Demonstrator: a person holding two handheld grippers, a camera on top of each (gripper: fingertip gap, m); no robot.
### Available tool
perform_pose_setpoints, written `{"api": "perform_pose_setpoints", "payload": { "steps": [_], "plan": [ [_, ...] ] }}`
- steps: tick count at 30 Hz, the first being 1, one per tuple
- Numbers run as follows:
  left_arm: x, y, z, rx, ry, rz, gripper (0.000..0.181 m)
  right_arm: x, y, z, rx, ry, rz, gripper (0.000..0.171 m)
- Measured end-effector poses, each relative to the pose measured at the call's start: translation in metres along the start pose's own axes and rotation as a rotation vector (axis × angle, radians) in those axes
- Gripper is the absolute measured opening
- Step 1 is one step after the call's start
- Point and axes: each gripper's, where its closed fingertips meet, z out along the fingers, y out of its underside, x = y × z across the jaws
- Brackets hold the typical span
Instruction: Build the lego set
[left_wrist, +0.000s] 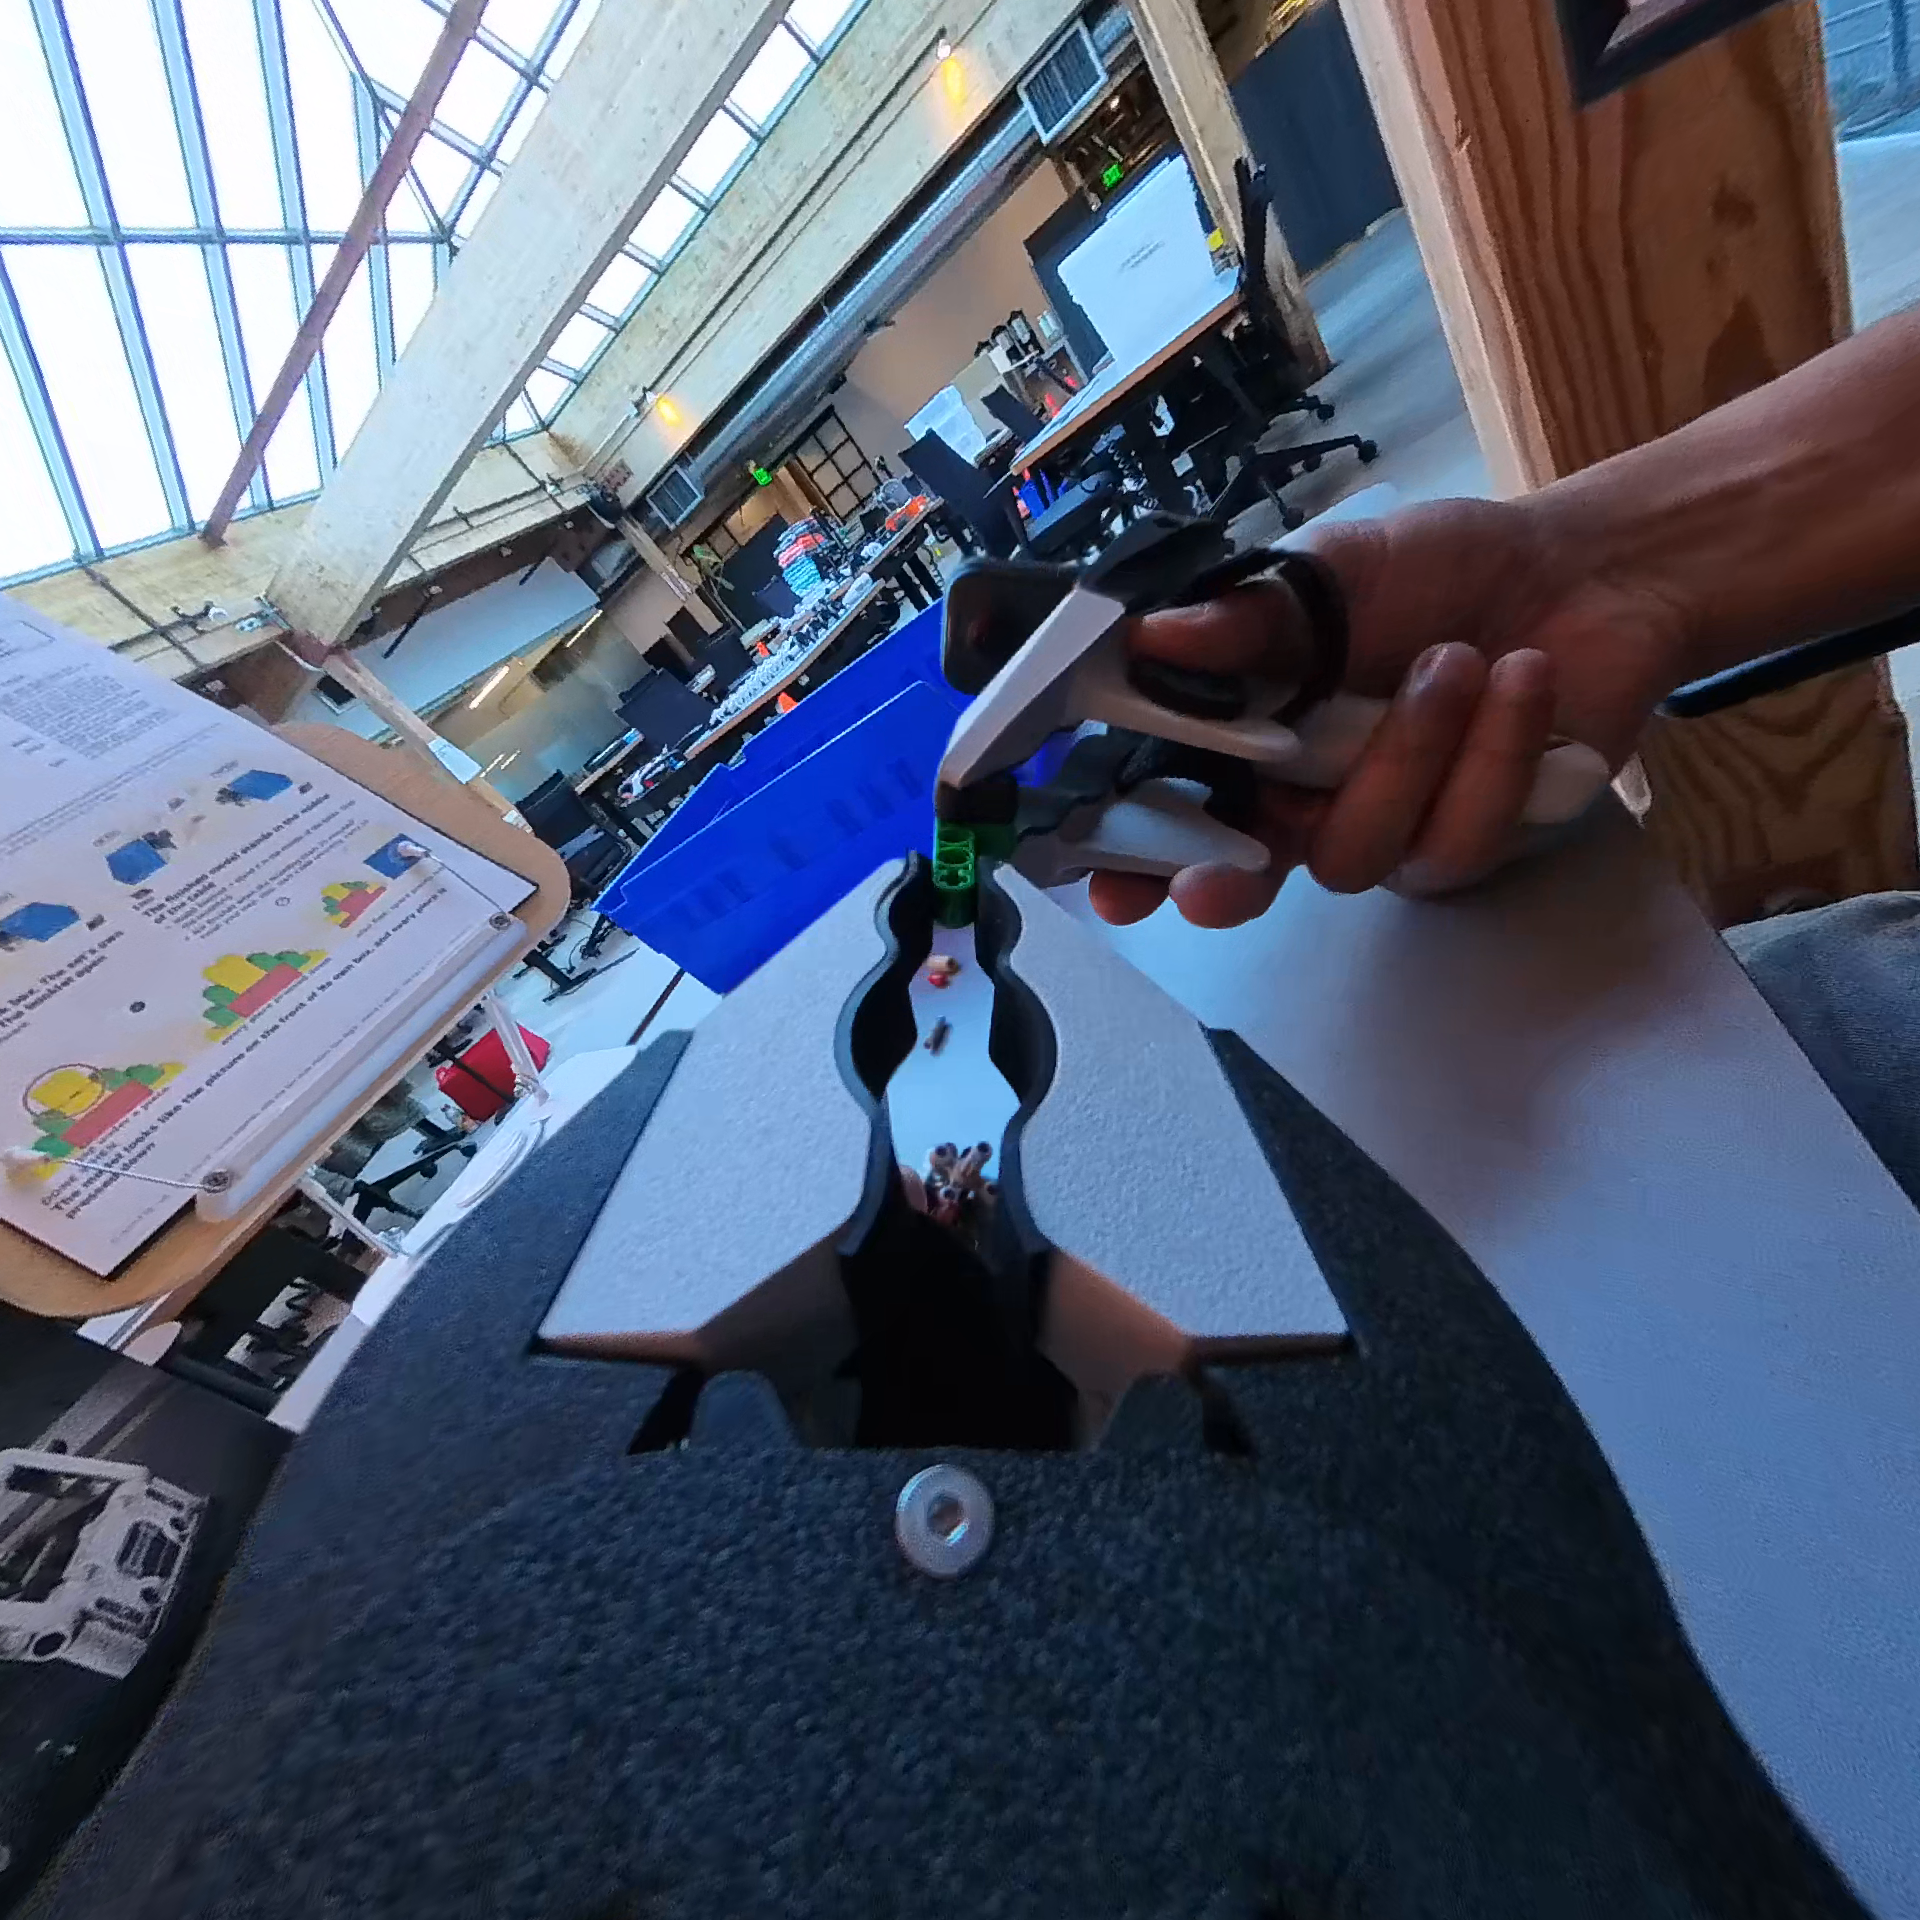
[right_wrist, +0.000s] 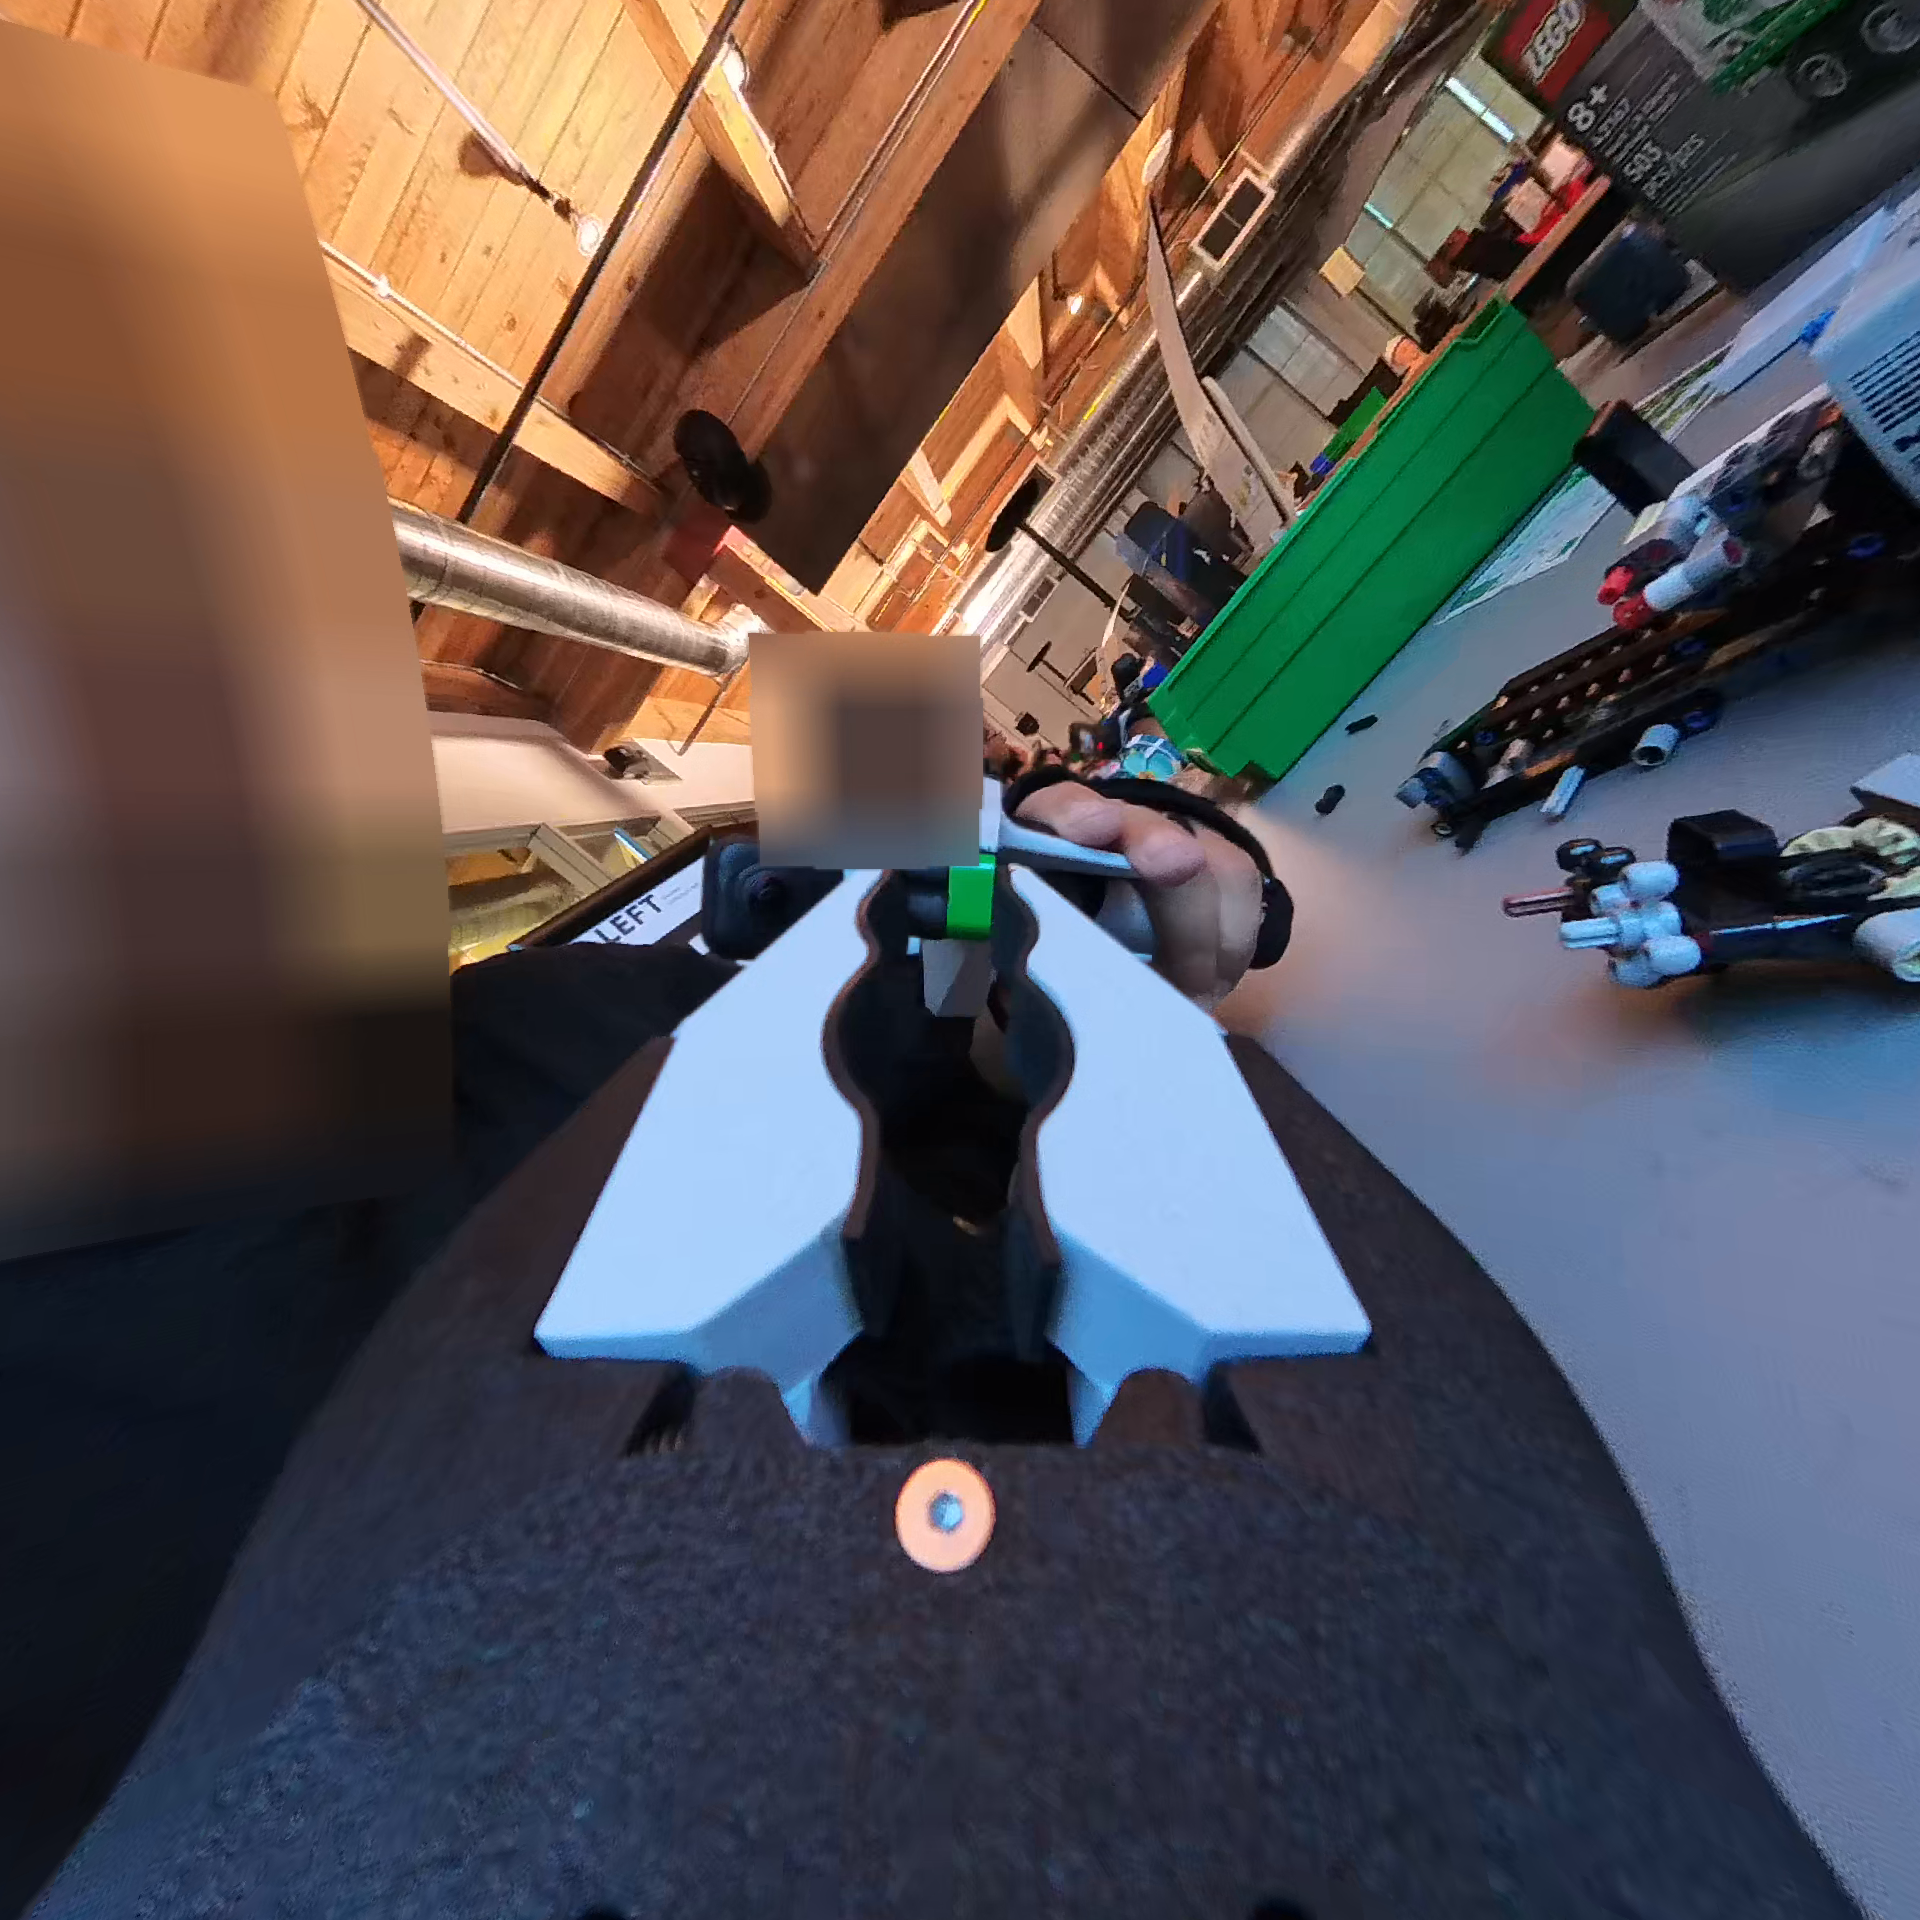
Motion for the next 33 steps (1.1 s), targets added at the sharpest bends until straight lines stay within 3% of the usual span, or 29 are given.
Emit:
{"api": "perform_pose_setpoints", "payload": {
  "steps": [5, 10, 15, 18, 20, 23, 26, 33],
  "plan": [
    [-0.004, 0.005, 0.001, -0.020, 0.010, -0.029, 0.005, 0.005, -0.004, 0.002, -0.002, 0.041, -0.005, 0.015],
    [-0.019, 0.017, 0.002, -0.079, -0.016, -0.140, 0.005, 0.012, -0.019, -0.012, -0.023, 0.192, -0.174, 0.025],
    [-0.034, 0.042, 0.010, -0.244, 0.013, -0.290, 0.005, 0.047, -0.040, -0.037, -0.186, 0.656, -0.624, 0.030],
    [-0.030, 0.055, 0.017, -0.362, 0.043, -0.354, 0.005, 0.052, -0.027, -0.025, -0.366, 0.713, -0.779, 0.030],
    [-0.035, 0.062, 0.021, -0.430, 0.004, -0.408, 0.005, 0.058, -0.033, -0.022, -0.390, 0.792, -0.911, 0.030],
    [-0.034, 0.073, 0.029, -0.533, -0.015, -0.646, 0.005, 0.068, -0.043, -0.025, -0.440, 0.924, -1.133, 0.030],
    [-0.029, 0.070, 0.043, -0.532, 0.005, -0.864, 0.006, 0.082, -0.049, -0.031, -0.477, 0.965, -1.176, 0.028],
    [-0.039, 0.074, 0.068, -0.540, 0.025, -0.997, 0.006, 0.093, -0.068, -0.050, -0.436, 0.920, -1.113, 0.016]
  ]
}}
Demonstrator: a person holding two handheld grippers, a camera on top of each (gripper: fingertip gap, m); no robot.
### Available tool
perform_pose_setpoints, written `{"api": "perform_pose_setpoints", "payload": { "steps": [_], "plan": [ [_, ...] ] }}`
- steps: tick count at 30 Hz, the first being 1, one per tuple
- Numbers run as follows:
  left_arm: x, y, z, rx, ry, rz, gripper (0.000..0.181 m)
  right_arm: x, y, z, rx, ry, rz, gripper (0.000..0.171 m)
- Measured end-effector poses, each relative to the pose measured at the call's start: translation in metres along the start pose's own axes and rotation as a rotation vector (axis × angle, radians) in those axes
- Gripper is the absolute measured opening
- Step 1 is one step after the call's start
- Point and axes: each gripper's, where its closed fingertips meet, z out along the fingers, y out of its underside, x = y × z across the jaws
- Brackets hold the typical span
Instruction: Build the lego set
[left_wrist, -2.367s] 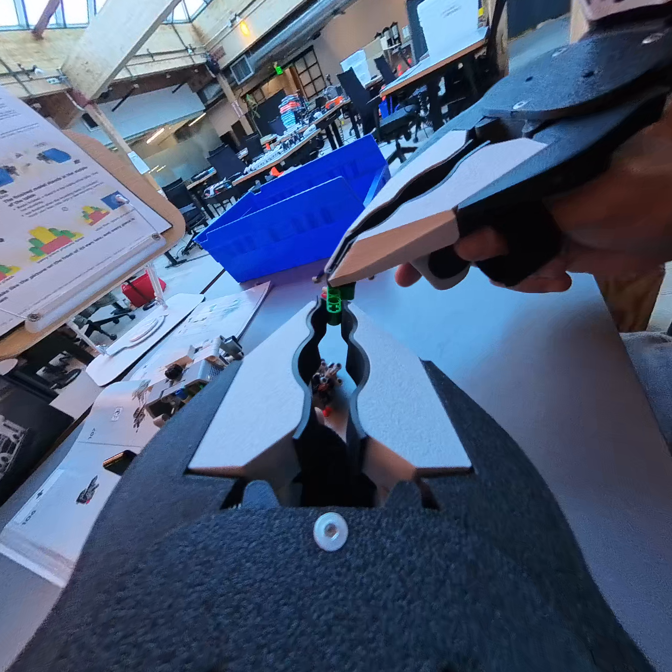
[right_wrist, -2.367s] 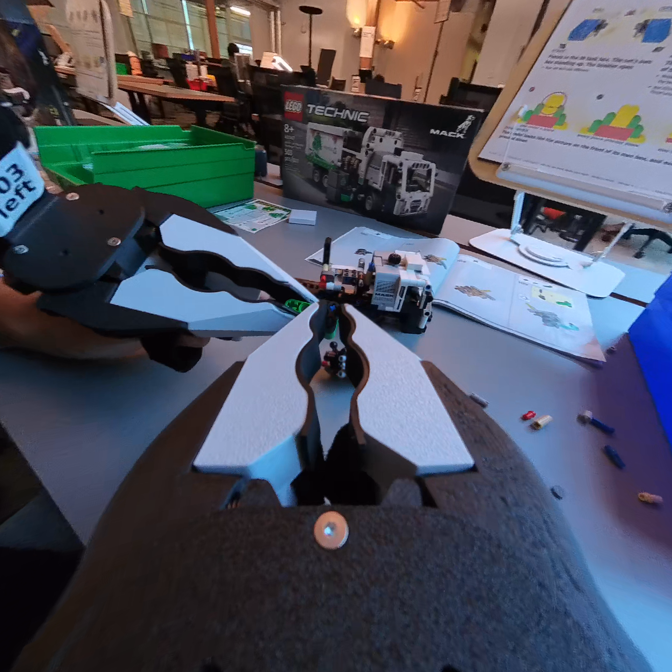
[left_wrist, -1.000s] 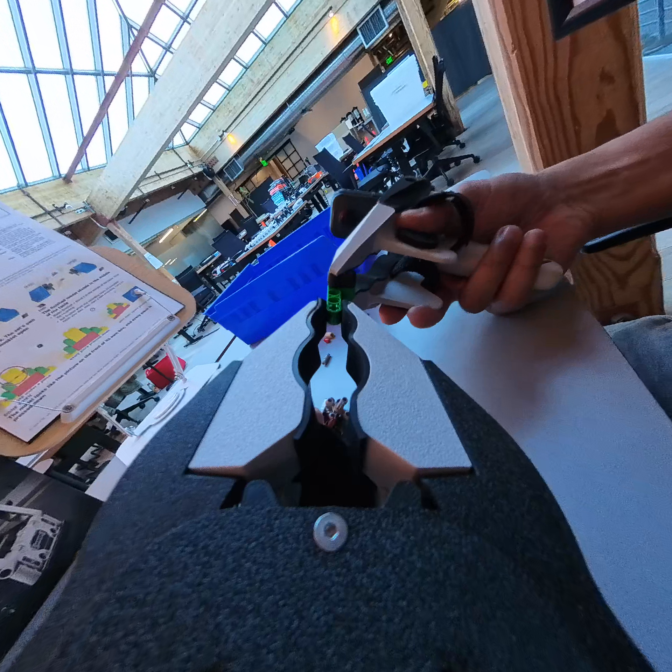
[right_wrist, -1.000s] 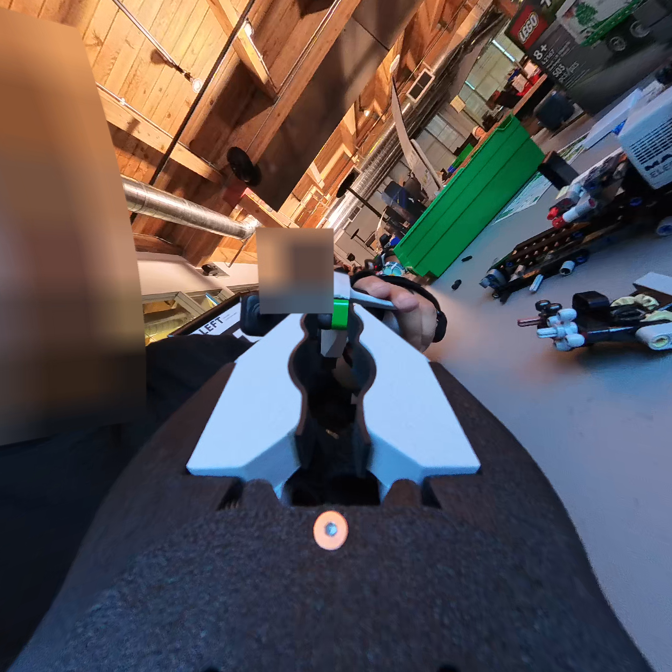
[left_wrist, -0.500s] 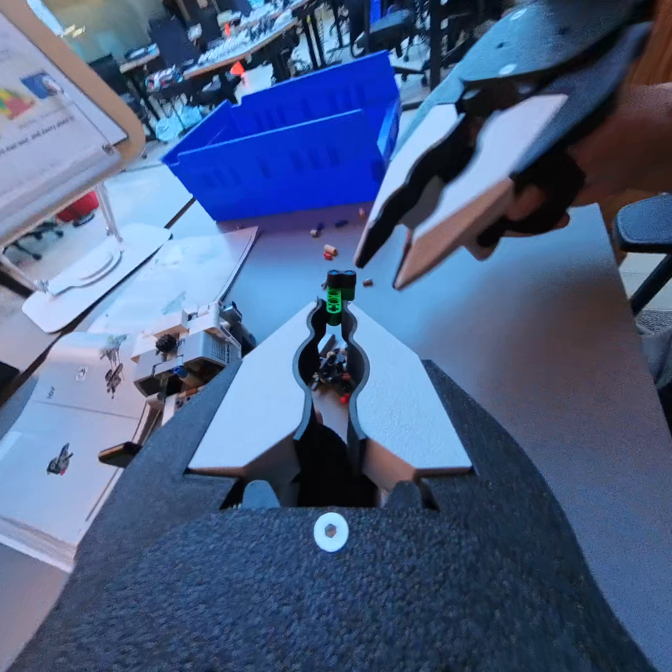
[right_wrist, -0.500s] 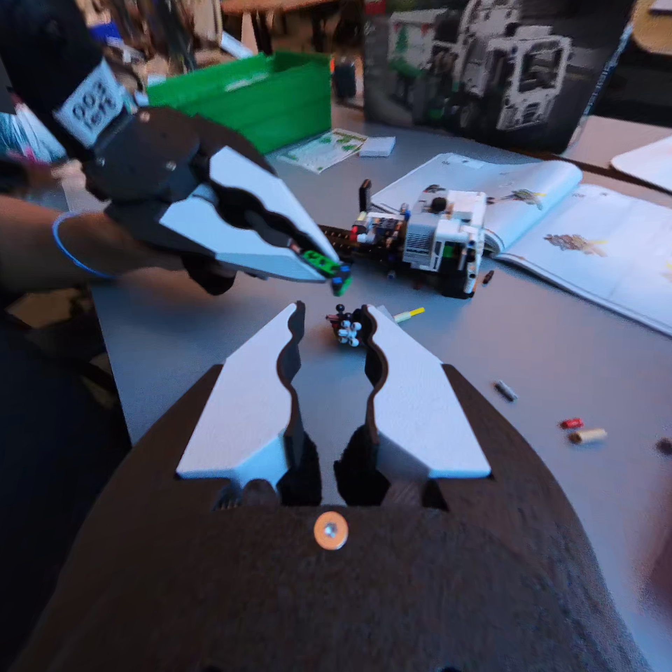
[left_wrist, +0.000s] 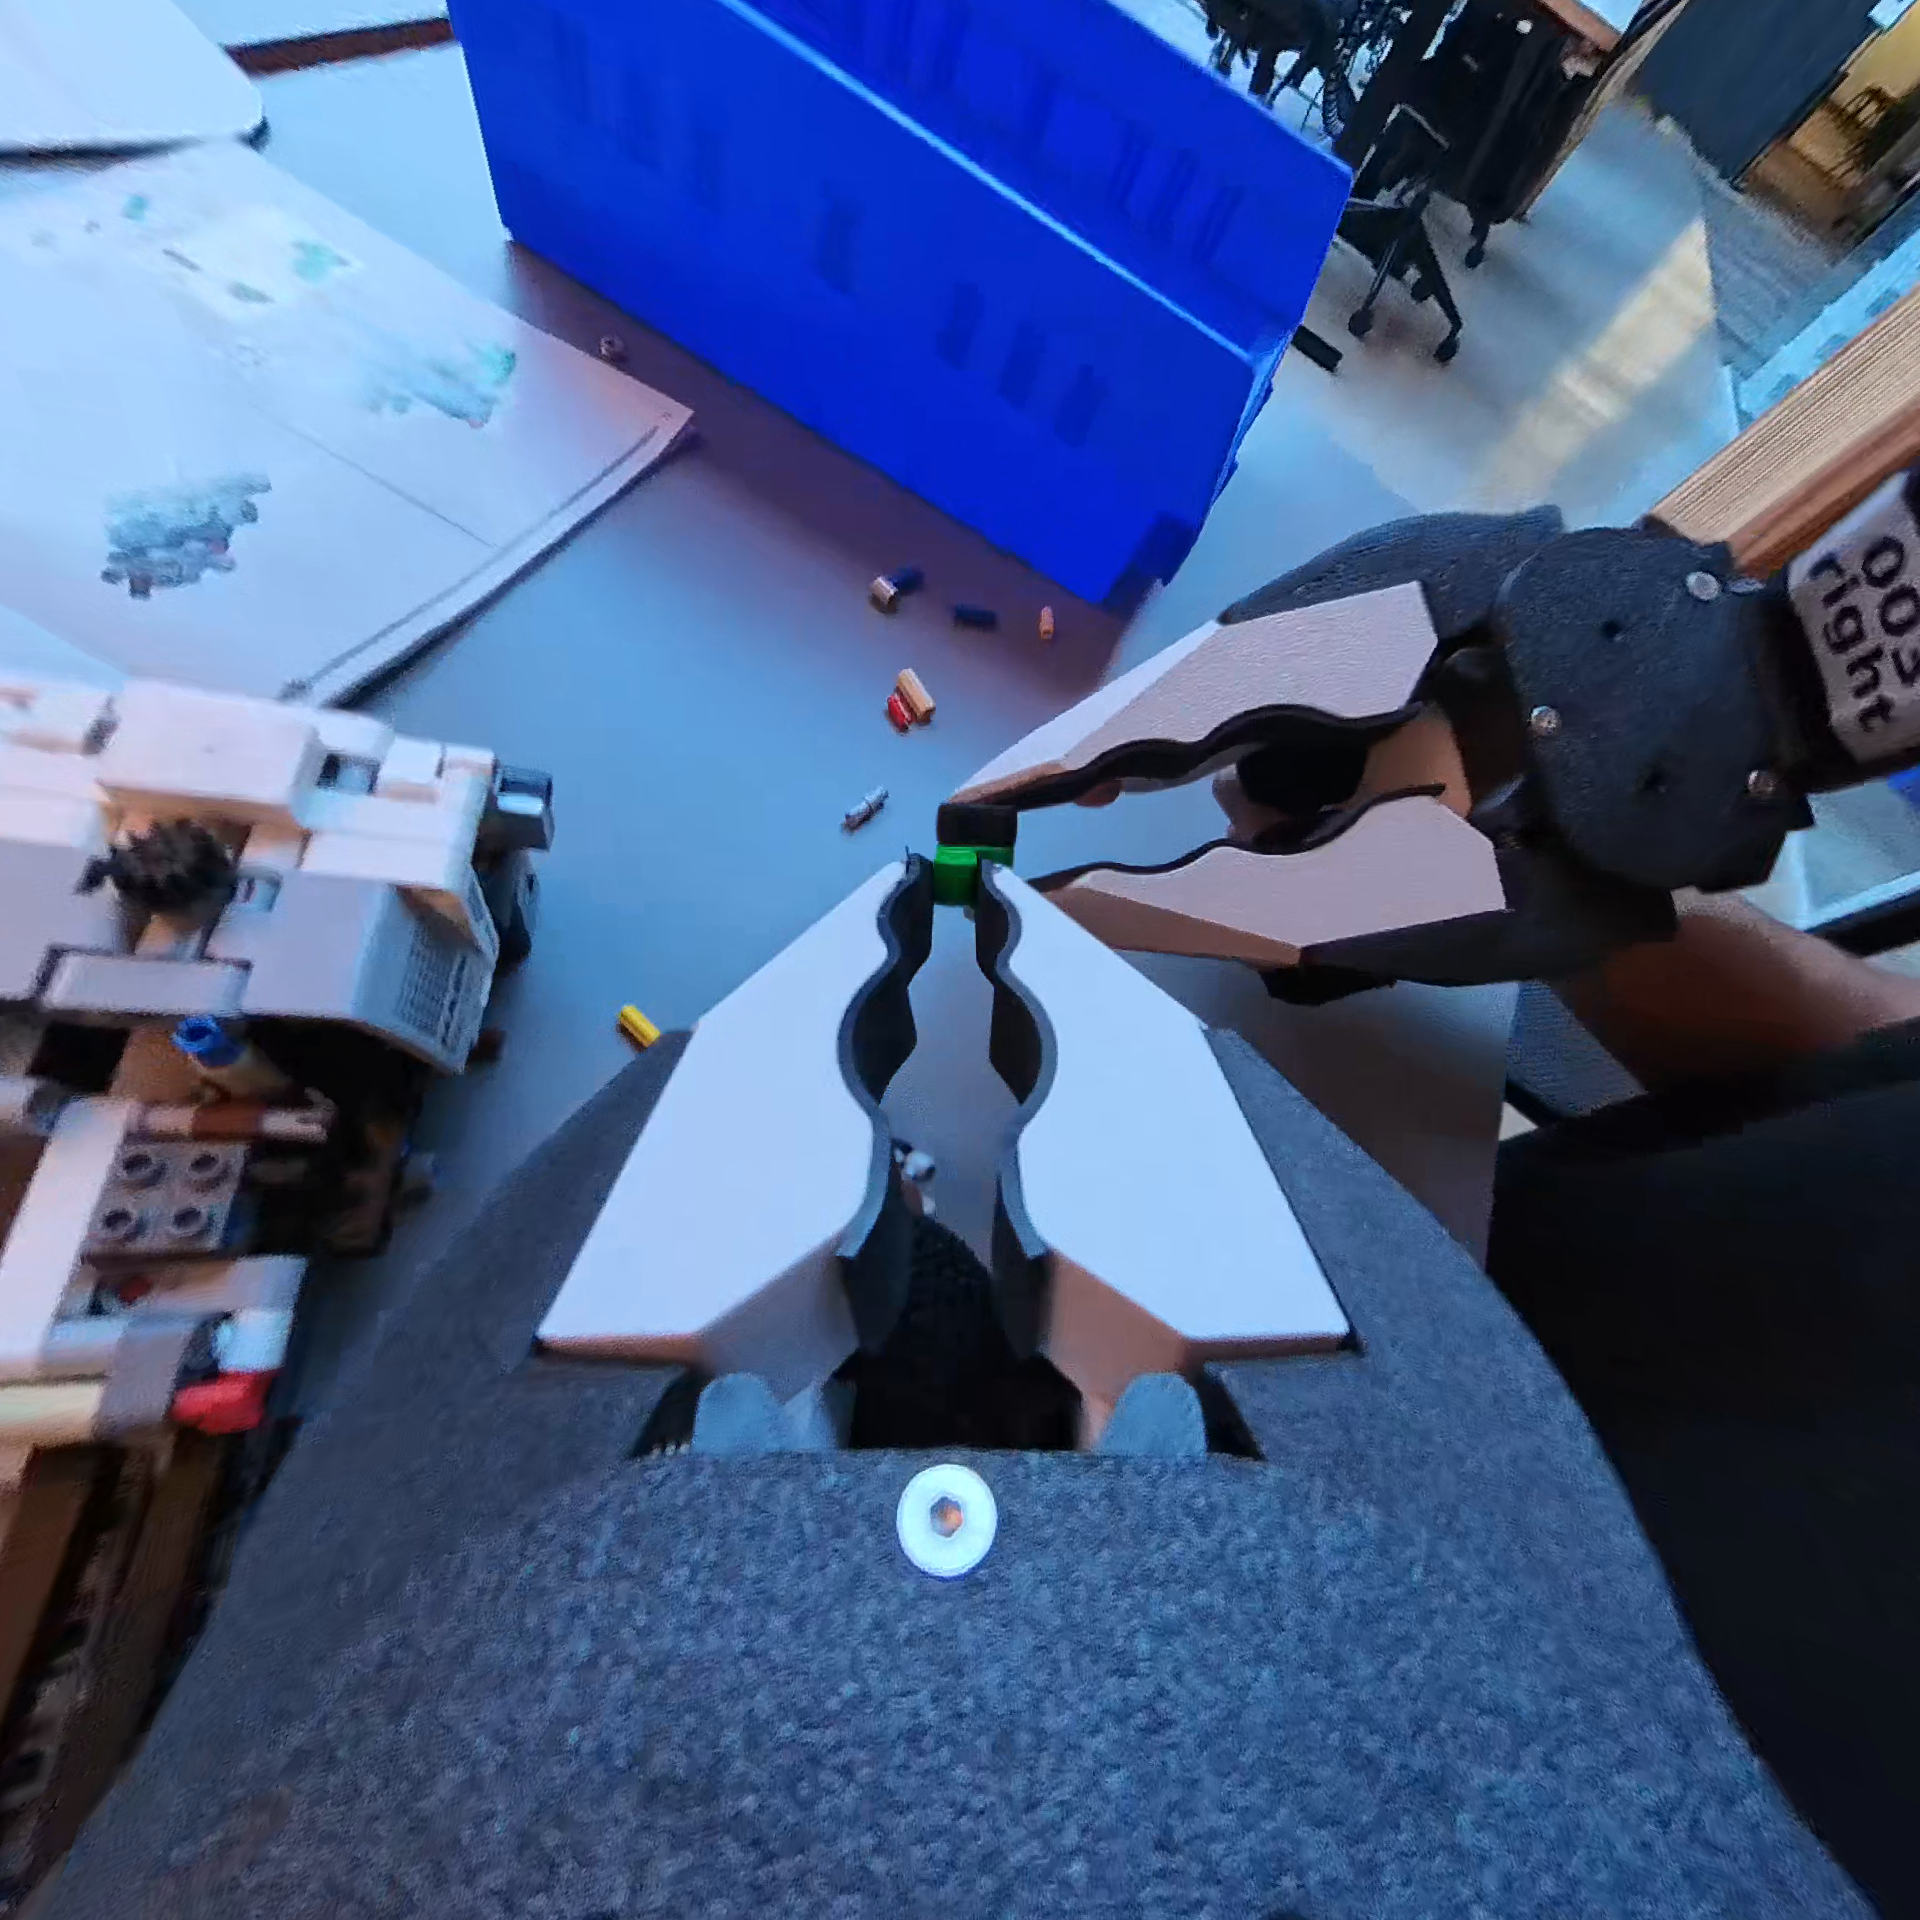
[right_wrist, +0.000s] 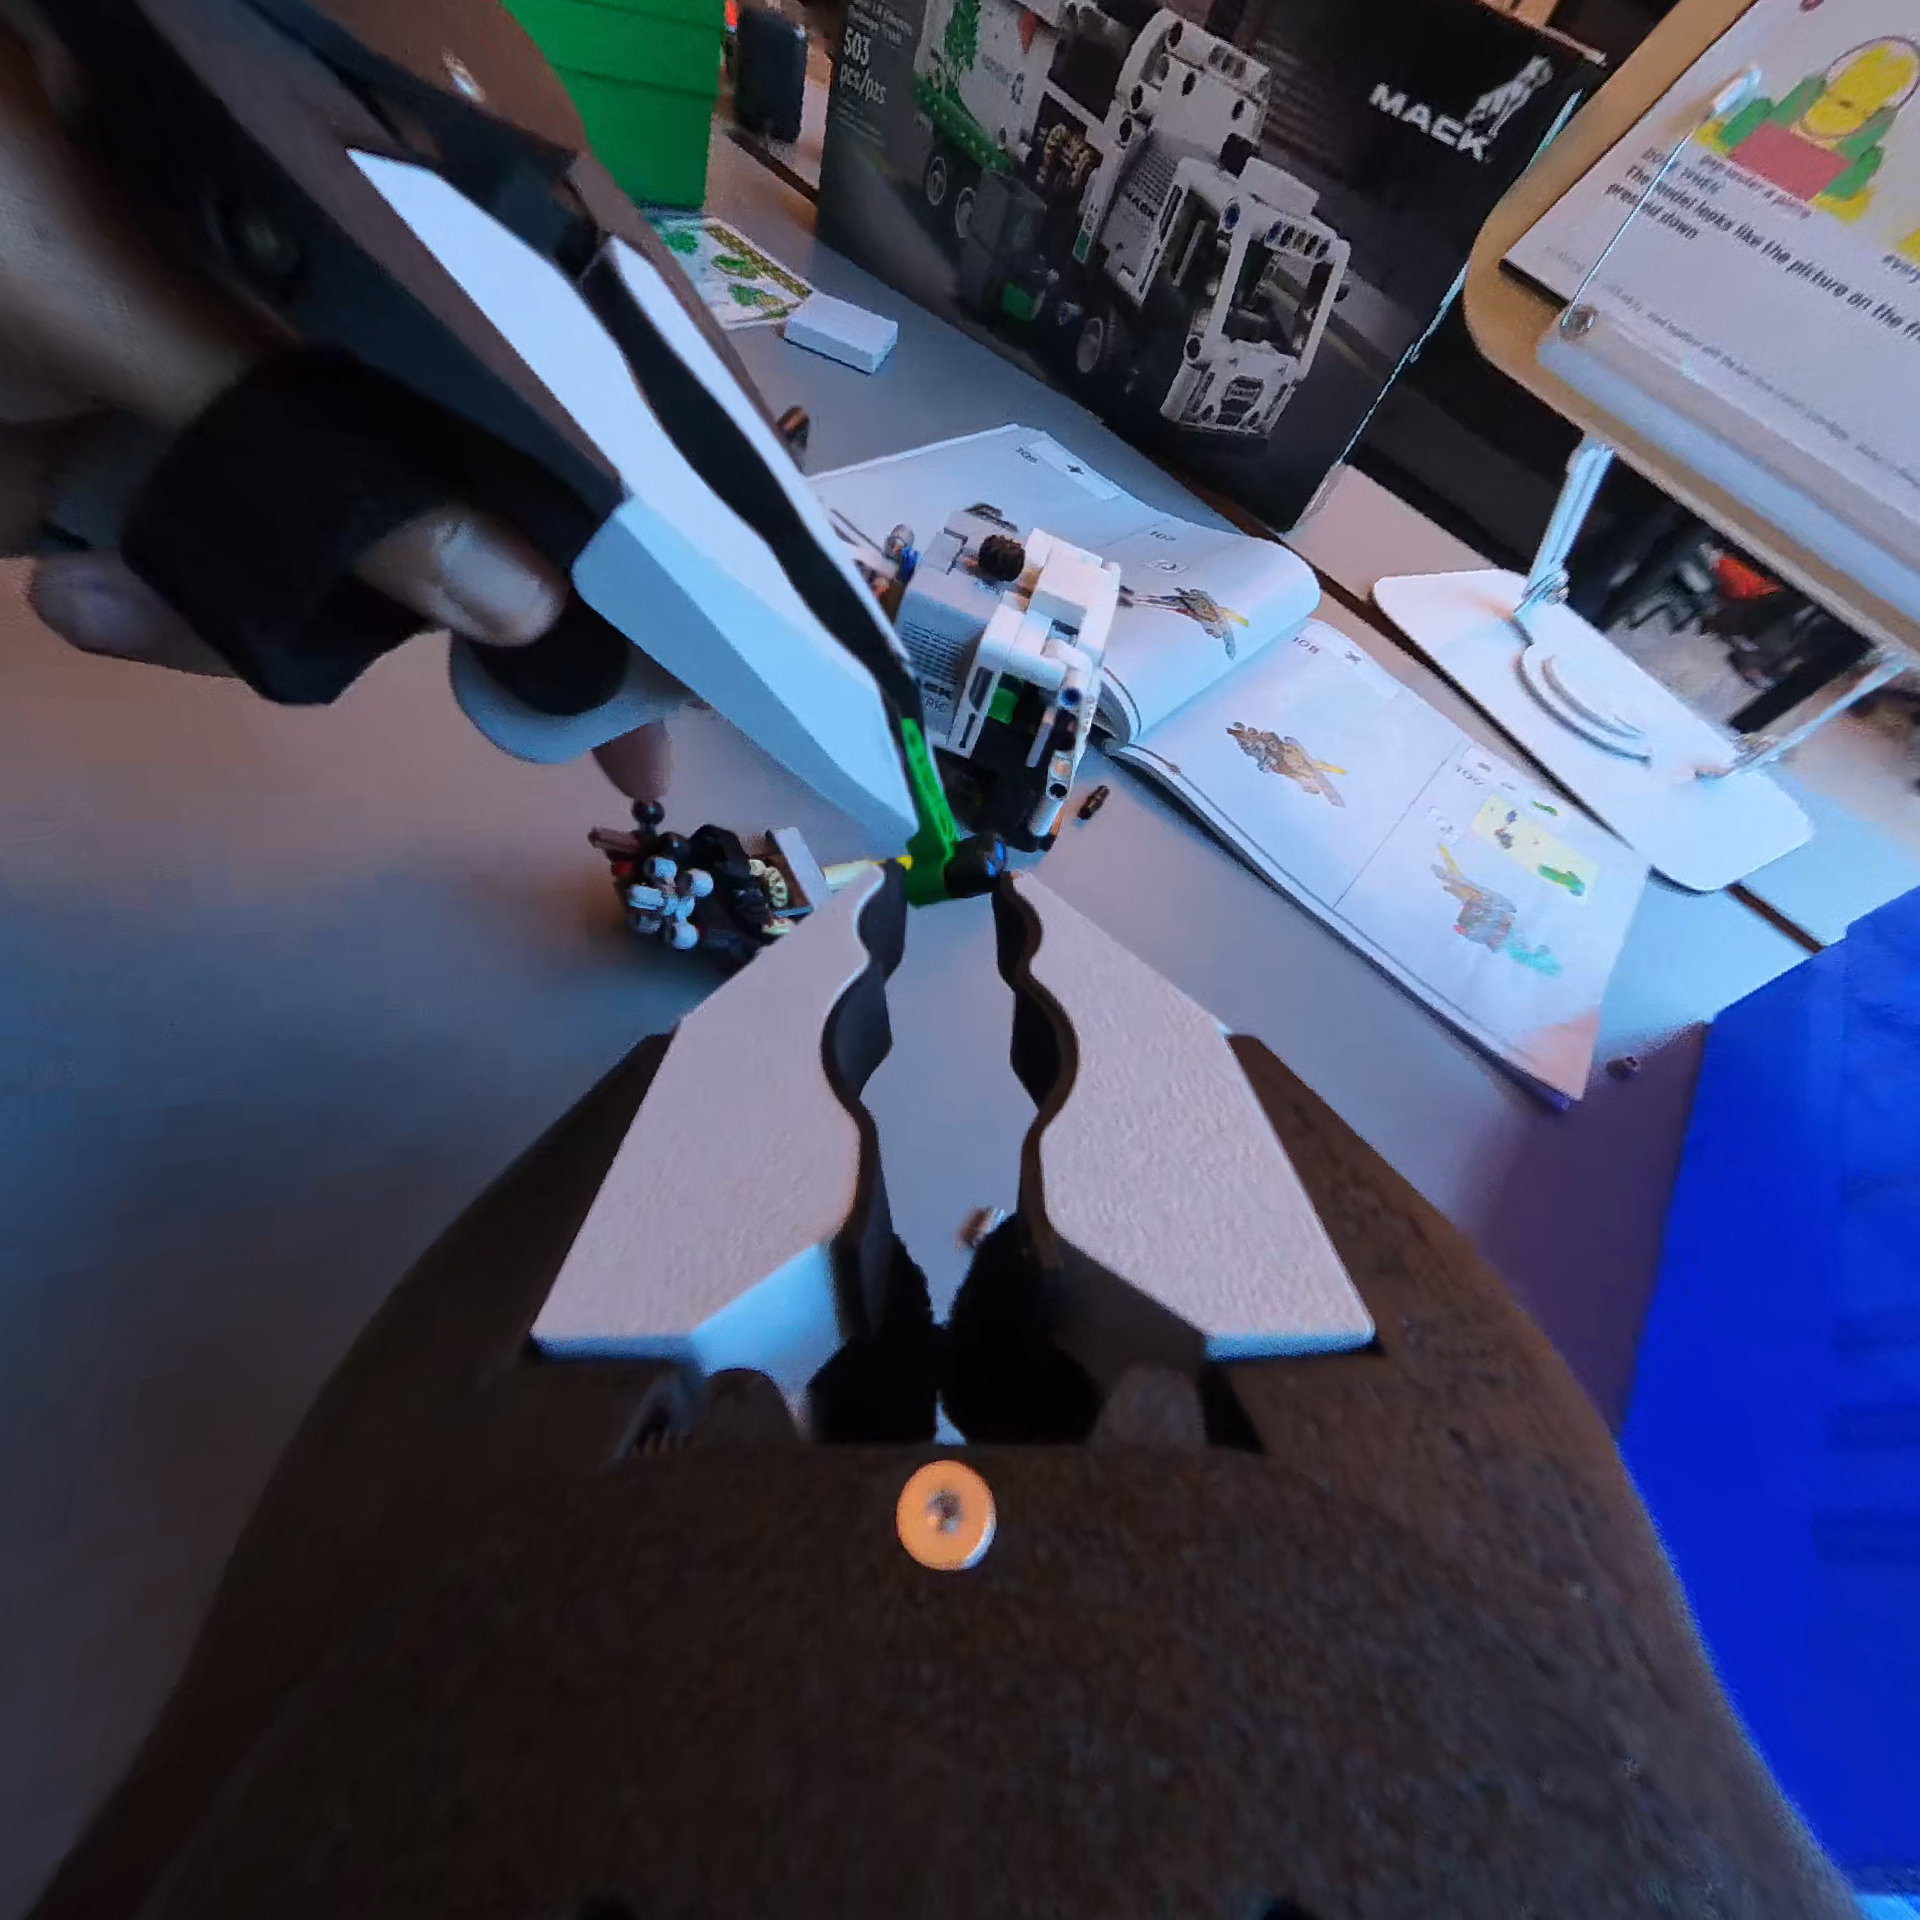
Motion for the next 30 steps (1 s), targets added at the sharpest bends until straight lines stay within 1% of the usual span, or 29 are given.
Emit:
{"api": "perform_pose_setpoints", "payload": {
  "steps": [3, 4, 5, 6, 8, 11, 14, 18, 21, 23, 26, 28, 30],
  "plan": [
    [-0.001, -0.013, 0.004, 0.019, -0.011, 0.062, 0.006, 0.005, 0.000, 0.001, 0.031, -0.041, 0.119, 0.015],
    [-0.001, -0.018, 0.004, 0.031, -0.001, 0.066, 0.005, 0.004, 0.000, 0.002, 0.037, -0.070, 0.151, 0.013],
    [0.000, -0.023, 0.005, 0.048, 0.019, 0.058, 0.005, 0.002, -0.001, 0.003, 0.049, -0.088, 0.170, 0.005],
    [0.001, -0.027, 0.006, 0.055, 0.036, 0.042, 0.005, 0.001, -0.004, 0.004, 0.069, -0.091, 0.187, 0.003],
    [-0.005, -0.029, 0.009, 0.047, 0.025, 0.039, 0.005, 0.006, -0.003, 0.008, 0.067, -0.068, 0.232, 0.003],
    [-0.010, -0.032, 0.011, 0.062, 0.002, 0.078, 0.005, 0.008, -0.001, 0.008, 0.075, -0.106, 0.317, 0.002],
    [-0.012, -0.033, 0.012, 0.068, -0.018, 0.145, 0.005, 0.016, 0.004, 0.003, 0.078, -0.126, 0.389, 0.006],
    [-0.023, -0.029, 0.017, 0.031, -0.131, 0.326, 0.005, 0.035, 0.005, -0.007, 0.094, -0.100, 0.419, 0.010],
    [-0.014, -0.034, 0.016, 0.075, -0.139, 0.526, 0.005, 0.045, 0.003, -0.013, 0.102, -0.049, 0.371, 0.010],
    [-0.006, -0.036, 0.014, 0.118, -0.141, 0.719, 0.005, 0.042, -0.002, -0.015, 0.109, -0.085, 0.393, 0.011],
    [0.000, -0.036, 0.009, 0.159, -0.189, 0.988, 0.005, 0.032, -0.012, -0.019, 0.134, -0.187, 0.507, 0.018],
    [0.002, -0.034, 0.006, 0.168, -0.207, 1.074, 0.005, 0.026, -0.018, -0.022, 0.150, -0.245, 0.576, 0.021],
    [0.005, -0.027, 0.006, 0.144, -0.202, 1.150, 0.005, 0.026, -0.019, -0.024, 0.155, -0.241, 0.591, 0.022]
  ]
}}
